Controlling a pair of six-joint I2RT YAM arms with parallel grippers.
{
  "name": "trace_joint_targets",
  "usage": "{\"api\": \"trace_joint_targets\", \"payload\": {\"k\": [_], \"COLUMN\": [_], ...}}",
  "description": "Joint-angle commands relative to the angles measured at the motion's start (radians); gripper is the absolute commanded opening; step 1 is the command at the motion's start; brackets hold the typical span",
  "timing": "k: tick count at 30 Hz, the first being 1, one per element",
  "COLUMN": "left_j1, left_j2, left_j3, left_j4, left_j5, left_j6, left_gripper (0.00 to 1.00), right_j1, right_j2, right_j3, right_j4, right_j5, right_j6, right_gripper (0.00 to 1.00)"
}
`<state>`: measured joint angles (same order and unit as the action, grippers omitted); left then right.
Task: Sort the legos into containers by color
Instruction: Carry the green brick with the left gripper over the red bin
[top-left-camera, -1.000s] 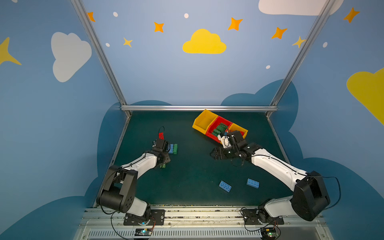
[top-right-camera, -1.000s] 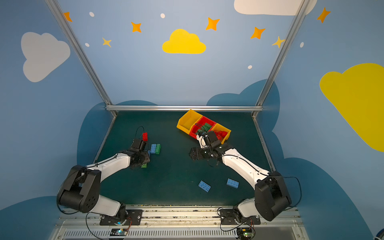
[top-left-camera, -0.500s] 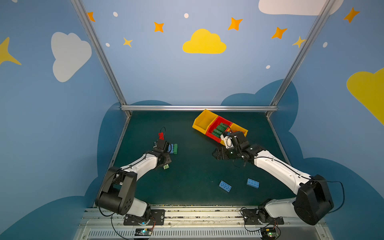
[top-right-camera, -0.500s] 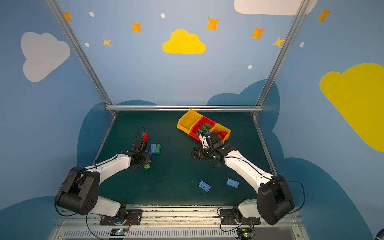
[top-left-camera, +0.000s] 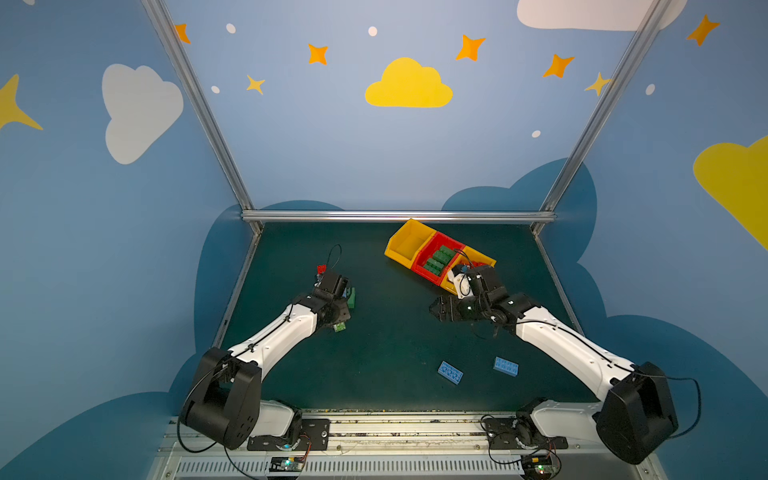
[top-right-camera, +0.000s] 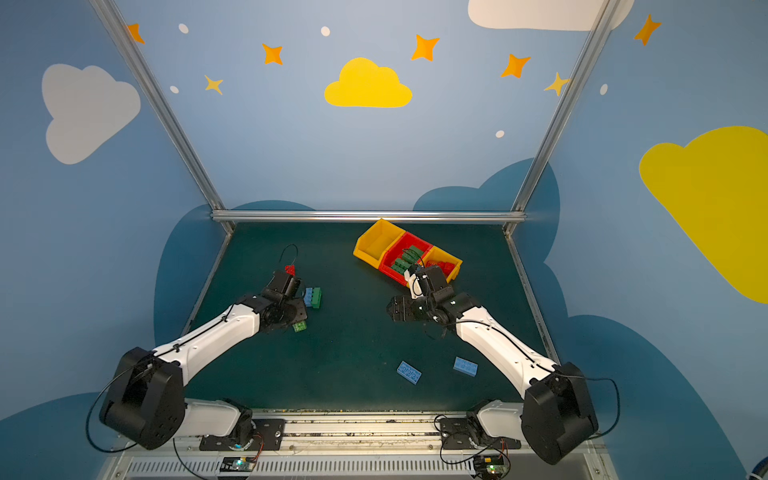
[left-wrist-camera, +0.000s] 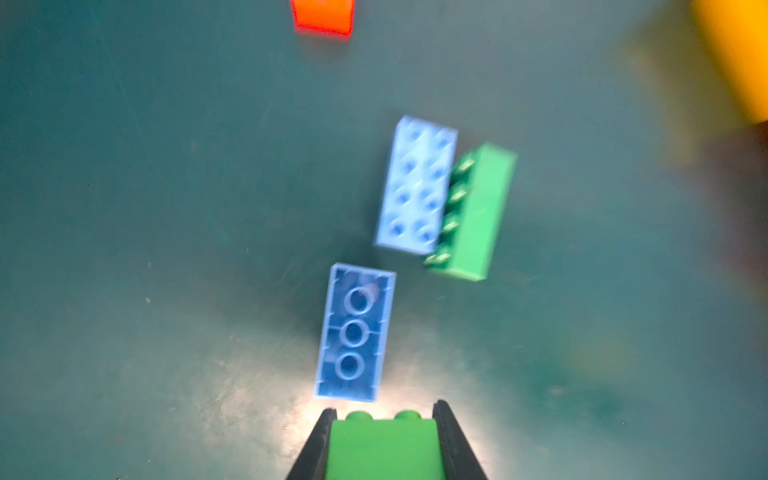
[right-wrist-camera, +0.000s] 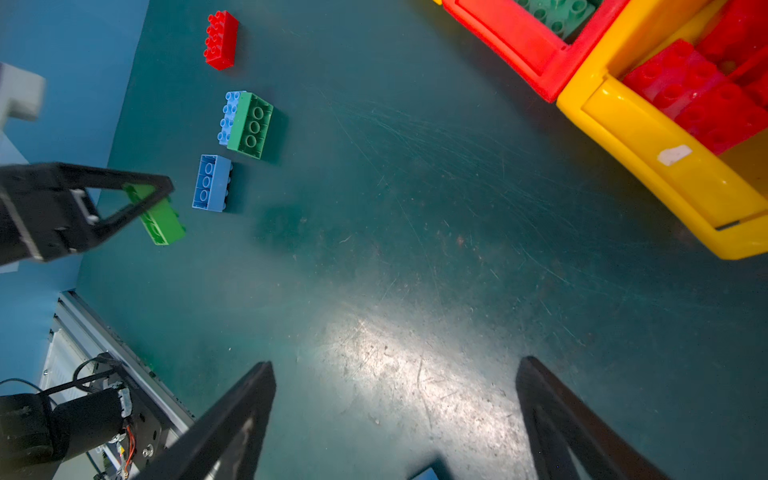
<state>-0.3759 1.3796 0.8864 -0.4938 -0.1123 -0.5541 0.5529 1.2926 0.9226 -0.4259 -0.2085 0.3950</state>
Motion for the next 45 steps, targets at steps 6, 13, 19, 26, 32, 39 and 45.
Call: {"api": "trace_joint_targets", "payload": {"k": [6,13,19,26,32,39,45], "left_j1": [-0.07,-0.161,-0.192,-0.213,-0.217,-0.22,-0.22], "left_j2": [0.107,0.494,0.827,1.146,1.245,1.287,1.317], "left_j3": [0.258,0.76,1.22,1.669,1.753,1.758,1.766], "left_j4": [-0.043,-0.138,-0.227,-0.229,-0.087,0.009,0.066], "left_j5": [0.081,0.125,0.205,0.318,0.387,0.405,0.397], "left_j6": [0.032,0.115,0.162,0.206,0.157,0.137,0.124], "left_gripper": [0.25,0.23,0.24,0.25,0.26,0.33,0.77], "right_j1": [-0.019,-0.05,-0.073,-0.107,-0.127,-0.149,-0.154], "right_j2": [-0.113,-0.301,-0.426,-0.475,-0.479,-0.493,-0.503], "right_j3": [-0.06,-0.147,-0.191,-0.191,-0.19,-0.185,-0.182], "right_j4": [-0.028,-0.085,-0.135,-0.194,-0.208,-0.224,-0.229], "right_j5": [0.019,0.124,0.172,0.208,0.196,0.195,0.179], "right_j6": [0.033,0.093,0.113,0.109,0.113,0.114,0.121], "right_gripper": [0.89,0.89,0.89,0.89,0.89,0.89,0.89]}}
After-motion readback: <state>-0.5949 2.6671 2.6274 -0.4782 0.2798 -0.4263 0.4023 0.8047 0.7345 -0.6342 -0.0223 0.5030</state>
